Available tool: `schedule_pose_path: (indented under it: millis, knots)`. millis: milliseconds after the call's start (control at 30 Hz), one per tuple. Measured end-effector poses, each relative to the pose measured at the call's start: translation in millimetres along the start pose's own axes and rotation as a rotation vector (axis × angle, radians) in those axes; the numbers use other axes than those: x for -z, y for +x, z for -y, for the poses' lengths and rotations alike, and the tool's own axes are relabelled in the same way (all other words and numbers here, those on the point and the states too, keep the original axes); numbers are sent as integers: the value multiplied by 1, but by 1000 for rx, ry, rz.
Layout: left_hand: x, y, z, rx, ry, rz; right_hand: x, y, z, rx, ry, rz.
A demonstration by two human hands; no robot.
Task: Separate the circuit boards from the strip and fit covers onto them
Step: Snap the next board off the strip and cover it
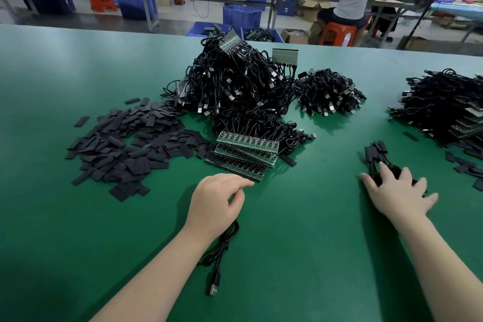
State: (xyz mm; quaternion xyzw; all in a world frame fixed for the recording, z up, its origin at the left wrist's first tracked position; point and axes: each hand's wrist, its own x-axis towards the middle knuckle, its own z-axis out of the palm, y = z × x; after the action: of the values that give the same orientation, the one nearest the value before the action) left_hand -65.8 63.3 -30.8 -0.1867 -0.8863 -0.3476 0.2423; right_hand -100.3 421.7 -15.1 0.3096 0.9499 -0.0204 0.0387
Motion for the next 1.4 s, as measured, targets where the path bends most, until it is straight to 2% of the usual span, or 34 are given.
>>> schedule_pose_path:
  millis: [167, 400, 500, 600, 633, 700, 767, 833, 933, 1067, 1167, 1233, 1400]
  knots:
    - [0, 1, 2, 4, -21, 19, 5, 10, -5, 39, -101, -129]
    - [0, 2, 1, 53, -37, -7, 12, 18, -3, 7, -110, -128]
    - [0, 2, 5, 186, -119, -51, 20, -4, 21, 120, 80, -412]
    - [-1, 4, 10, 335, -255, -97, 26, -59, 64, 446, 382, -627]
    - [0, 5, 11, 385, -308, -117, 26, -80, 78, 578, 446, -621]
    - [3, 8, 14, 489, -410, -177, 20, -120, 102, 781, 505, -416]
    - [6, 9, 16, 563, -467, -236, 10, -148, 122, 815, 482, -143]
    - [6, 7, 19, 568, -453, -237, -1, -158, 142, 760, 406, -13]
    - [1, 5, 22, 499, -358, -173, -15, -162, 166, 704, 247, -28]
    - [-2, 5, 23, 451, -305, -125, -30, -164, 178, 697, 357, -73]
    - [-2, 6, 22, 425, -315, -96, -35, -162, 172, 752, 549, -68]
    - [-1, 5, 20, 415, -324, -82, -36, -160, 165, 730, 781, -19]
    - [1, 6, 18, 398, -312, -101, -34, -156, 160, 489, 1278, 33]
